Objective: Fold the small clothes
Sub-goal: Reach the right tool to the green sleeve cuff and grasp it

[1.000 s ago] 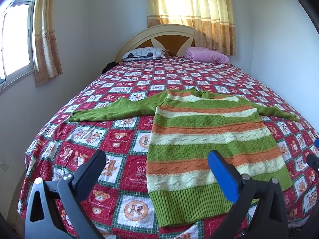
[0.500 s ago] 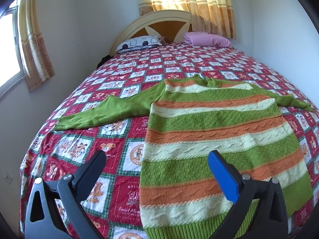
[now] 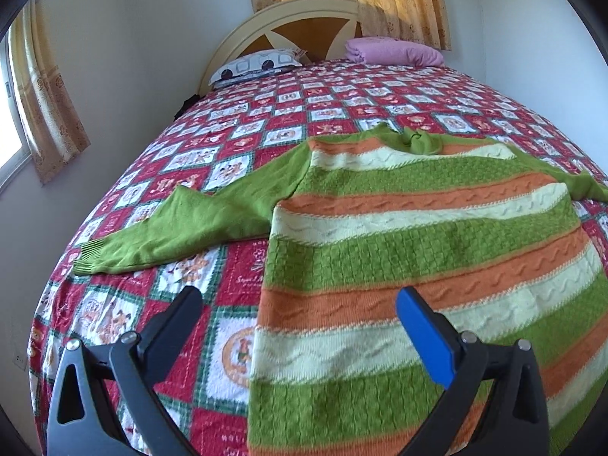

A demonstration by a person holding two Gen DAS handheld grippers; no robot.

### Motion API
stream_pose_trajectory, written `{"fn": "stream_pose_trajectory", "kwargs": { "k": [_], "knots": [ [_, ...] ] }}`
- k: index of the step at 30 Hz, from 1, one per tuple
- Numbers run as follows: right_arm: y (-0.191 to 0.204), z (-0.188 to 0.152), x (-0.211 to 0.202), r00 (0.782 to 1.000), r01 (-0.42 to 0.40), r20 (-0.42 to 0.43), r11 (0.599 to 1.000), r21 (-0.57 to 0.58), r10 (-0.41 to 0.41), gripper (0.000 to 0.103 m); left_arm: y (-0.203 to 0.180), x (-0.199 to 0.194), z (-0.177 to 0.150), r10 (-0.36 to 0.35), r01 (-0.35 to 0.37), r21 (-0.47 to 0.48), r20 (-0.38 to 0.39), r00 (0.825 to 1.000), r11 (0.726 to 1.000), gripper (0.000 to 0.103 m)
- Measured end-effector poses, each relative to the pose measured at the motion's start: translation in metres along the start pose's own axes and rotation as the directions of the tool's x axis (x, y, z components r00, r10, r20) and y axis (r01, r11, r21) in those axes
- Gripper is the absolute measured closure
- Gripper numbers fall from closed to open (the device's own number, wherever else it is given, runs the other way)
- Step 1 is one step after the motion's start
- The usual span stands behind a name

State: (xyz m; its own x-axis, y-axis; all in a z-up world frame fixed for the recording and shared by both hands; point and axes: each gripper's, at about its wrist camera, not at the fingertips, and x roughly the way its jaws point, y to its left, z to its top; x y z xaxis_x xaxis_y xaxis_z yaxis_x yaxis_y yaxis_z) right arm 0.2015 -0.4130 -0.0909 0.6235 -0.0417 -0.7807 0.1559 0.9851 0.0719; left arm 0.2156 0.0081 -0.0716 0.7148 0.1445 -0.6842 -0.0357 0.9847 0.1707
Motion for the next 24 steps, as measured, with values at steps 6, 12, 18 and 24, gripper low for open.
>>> {"fn": "stream_pose_trajectory", "kwargs": {
  "k": [6,12,18,24],
  "knots": [
    [-0.040,0.019,0.019,0.998,0.055,-0.009,0.995,0.088,-0.054,0.001,-0.005,0.023,0.014,-0.002,0.002,0.016,-0.016,1.000,1.000,0.000],
    [-0.095,0.029,0.026,0.995,0.103,-0.024,0.974,0.200,-0.100,0.001,-0.001,0.043,0.026,-0.009,0.008,-0.006,-0.034,0.999,1.000,0.000],
    [-0.161,0.041,0.032,0.997,0.073,-0.041,0.916,0.394,-0.062,0.003,0.012,0.059,0.029,0.001,-0.004,-0.047,-0.053,0.999,0.999,0.000],
    [-0.222,0.061,0.056,0.992,0.124,-0.056,0.854,0.506,-0.112,0.016,0.023,0.073,0.027,-0.003,-0.006,-0.102,-0.090,0.996,0.995,0.000]
  ]
}}
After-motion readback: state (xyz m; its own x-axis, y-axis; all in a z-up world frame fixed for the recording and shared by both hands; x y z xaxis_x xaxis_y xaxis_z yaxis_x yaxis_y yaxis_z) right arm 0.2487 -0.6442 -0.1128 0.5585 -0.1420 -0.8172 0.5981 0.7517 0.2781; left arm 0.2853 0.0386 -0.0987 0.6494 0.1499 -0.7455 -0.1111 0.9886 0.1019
